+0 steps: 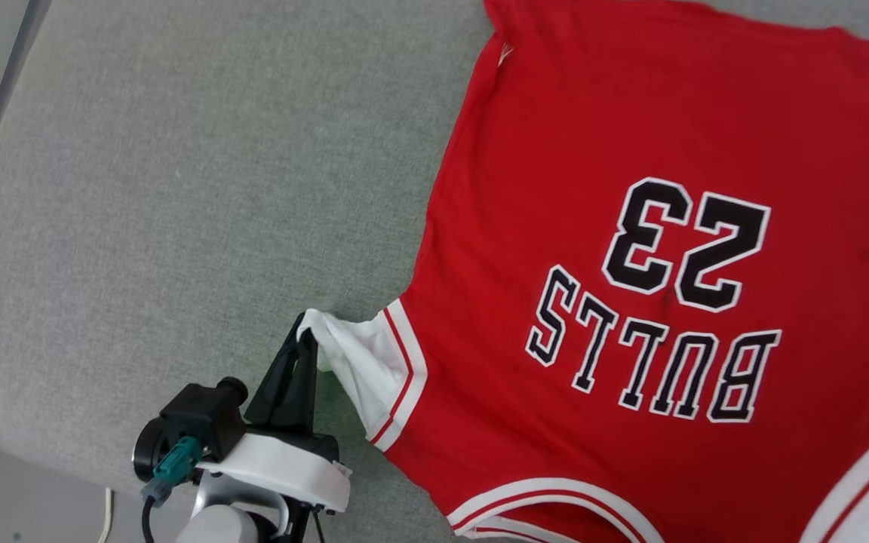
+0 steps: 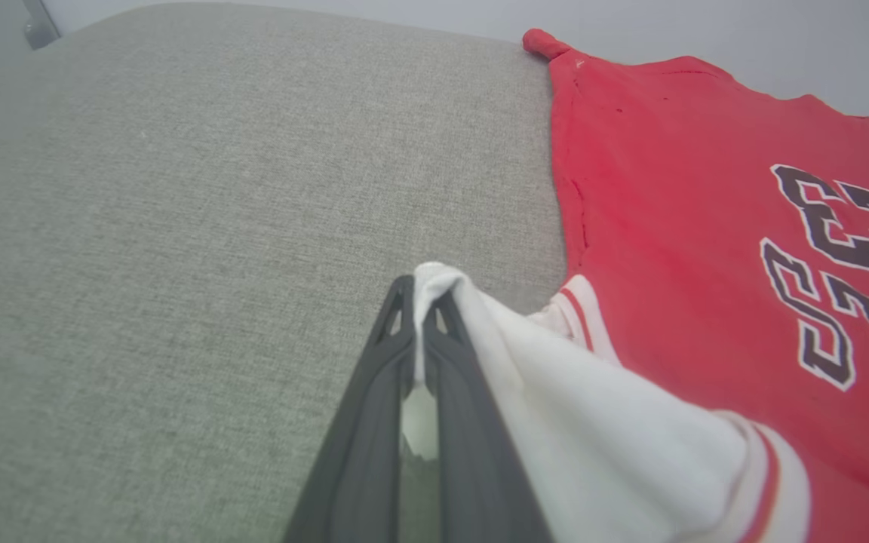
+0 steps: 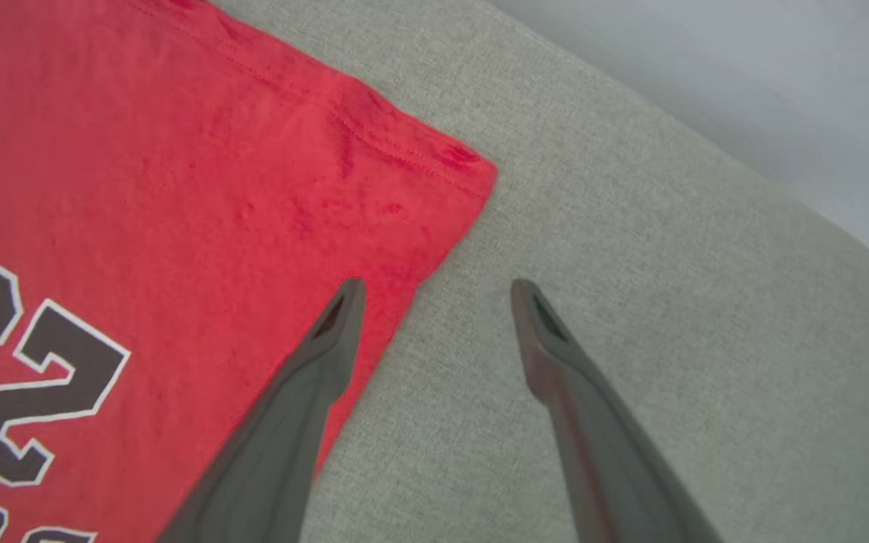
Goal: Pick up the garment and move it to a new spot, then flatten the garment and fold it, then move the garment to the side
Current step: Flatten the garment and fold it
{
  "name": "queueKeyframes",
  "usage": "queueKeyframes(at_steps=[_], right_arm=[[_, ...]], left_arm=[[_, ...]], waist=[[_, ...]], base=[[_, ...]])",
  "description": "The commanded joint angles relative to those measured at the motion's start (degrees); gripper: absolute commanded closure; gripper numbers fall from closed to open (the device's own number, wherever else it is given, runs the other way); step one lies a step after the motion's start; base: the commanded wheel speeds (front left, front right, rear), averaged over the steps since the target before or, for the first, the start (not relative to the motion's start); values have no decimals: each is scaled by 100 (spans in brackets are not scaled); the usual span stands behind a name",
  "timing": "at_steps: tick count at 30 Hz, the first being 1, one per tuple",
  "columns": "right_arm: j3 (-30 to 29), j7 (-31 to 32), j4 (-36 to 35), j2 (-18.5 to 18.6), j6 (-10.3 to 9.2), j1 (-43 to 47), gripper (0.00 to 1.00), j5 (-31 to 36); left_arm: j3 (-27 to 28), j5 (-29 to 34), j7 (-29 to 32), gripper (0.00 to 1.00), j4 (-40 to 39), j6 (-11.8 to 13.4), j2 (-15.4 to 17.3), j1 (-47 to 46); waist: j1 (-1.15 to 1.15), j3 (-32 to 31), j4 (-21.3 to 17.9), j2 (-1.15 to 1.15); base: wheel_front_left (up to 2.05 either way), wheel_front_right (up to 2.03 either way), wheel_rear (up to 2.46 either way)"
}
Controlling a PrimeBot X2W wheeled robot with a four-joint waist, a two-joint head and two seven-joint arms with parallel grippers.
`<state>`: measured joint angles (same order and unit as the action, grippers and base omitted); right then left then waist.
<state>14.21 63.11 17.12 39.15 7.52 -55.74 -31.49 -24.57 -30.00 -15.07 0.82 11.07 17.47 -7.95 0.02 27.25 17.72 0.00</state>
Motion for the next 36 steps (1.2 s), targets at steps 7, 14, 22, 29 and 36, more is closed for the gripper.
queueKeyframes(at_steps=[7, 14, 22, 29, 36], right_arm=[[147, 33, 617, -42, -6, -444, 0, 284], [583, 118, 923, 87, -4, 21, 0, 125], [487, -258, 935, 276, -7, -171, 100, 28], [424, -947, 914, 144, -8, -287, 100, -182], [622, -1627, 541, 416, -7, 321, 100, -728]], left_arm=[[106, 264, -12, 100, 78, -212, -328, -216], [263, 476, -12, 100, 170, -399, -527, -274], [441, 629, -12, 100, 262, -539, -634, -218], [595, 710, -12, 100, 369, -579, -602, -37], [733, 689, -10, 100, 425, -546, -484, 270]], waist=[[-2, 570, 309, 0], [-2, 664, 328, 0], [-2, 553, 255, 0], [-2, 136, 72, 0], [-2, -540, -264, 0]], base=[[0, 0, 0], [0, 0, 0], [0, 0, 0], [0, 0, 0], [0, 0, 0]])
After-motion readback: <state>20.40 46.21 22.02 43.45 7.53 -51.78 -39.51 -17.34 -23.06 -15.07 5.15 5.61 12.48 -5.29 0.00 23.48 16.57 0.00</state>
